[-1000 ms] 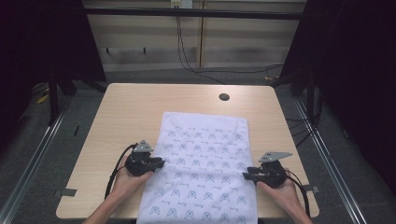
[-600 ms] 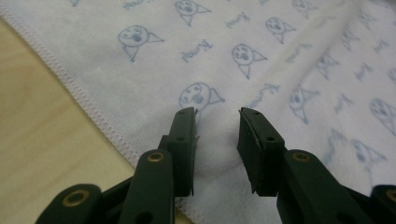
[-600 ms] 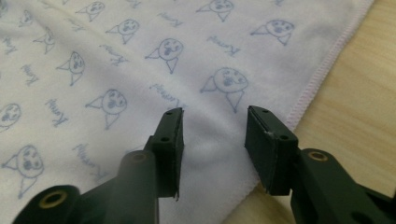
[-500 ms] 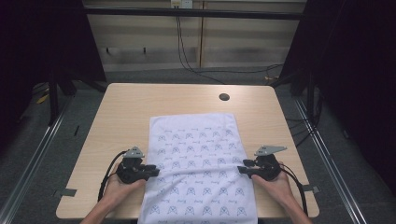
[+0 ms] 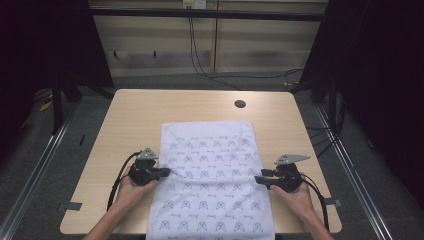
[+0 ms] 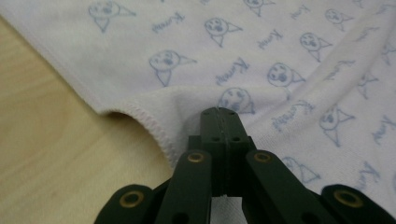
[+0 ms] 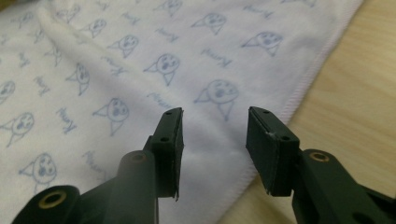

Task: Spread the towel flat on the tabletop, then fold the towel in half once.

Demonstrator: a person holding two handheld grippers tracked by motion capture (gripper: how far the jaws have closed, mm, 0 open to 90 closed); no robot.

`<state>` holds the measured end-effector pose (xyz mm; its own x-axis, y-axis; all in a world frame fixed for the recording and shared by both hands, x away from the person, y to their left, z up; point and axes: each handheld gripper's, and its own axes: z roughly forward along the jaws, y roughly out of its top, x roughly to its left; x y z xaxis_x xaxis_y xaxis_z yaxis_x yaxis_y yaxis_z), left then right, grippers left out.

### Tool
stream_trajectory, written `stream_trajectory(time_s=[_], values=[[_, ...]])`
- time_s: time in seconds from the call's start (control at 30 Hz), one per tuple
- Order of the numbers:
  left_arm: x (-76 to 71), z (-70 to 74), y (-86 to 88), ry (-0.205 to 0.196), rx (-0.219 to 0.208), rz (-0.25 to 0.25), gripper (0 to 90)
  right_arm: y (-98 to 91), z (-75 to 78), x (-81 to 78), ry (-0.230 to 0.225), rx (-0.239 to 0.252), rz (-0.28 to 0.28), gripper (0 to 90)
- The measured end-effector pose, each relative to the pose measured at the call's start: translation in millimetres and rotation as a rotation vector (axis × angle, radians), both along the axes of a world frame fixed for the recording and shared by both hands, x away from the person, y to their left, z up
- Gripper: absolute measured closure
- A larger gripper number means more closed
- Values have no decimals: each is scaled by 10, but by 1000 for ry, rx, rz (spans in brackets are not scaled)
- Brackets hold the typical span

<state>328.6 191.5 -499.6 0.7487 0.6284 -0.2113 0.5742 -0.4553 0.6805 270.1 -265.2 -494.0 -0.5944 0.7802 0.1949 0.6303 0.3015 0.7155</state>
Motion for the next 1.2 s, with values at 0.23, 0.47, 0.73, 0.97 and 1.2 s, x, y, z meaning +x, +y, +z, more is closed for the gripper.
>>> stream_trajectory(time_s=[0.23, 0.47, 0.73, 0.97, 1.2], values=[[-103, 170, 238, -32, -136, 8, 733, -121, 56, 14, -35, 18, -37, 569], [234, 113, 95, -20, -122, 27, 693, -84, 84, 187, -47, 19, -18, 593], [493, 14, -40, -32, -99, 80, 654, 113, -19, 708, -22, 1, 6, 535], [490, -60, -58, -41, -59, 57, 603, 205, -106, 775, -26, -68, 0, 526], [459, -69, -26, -44, -37, 27, 876, 251, -94, 650, -42, -115, 9, 849]])
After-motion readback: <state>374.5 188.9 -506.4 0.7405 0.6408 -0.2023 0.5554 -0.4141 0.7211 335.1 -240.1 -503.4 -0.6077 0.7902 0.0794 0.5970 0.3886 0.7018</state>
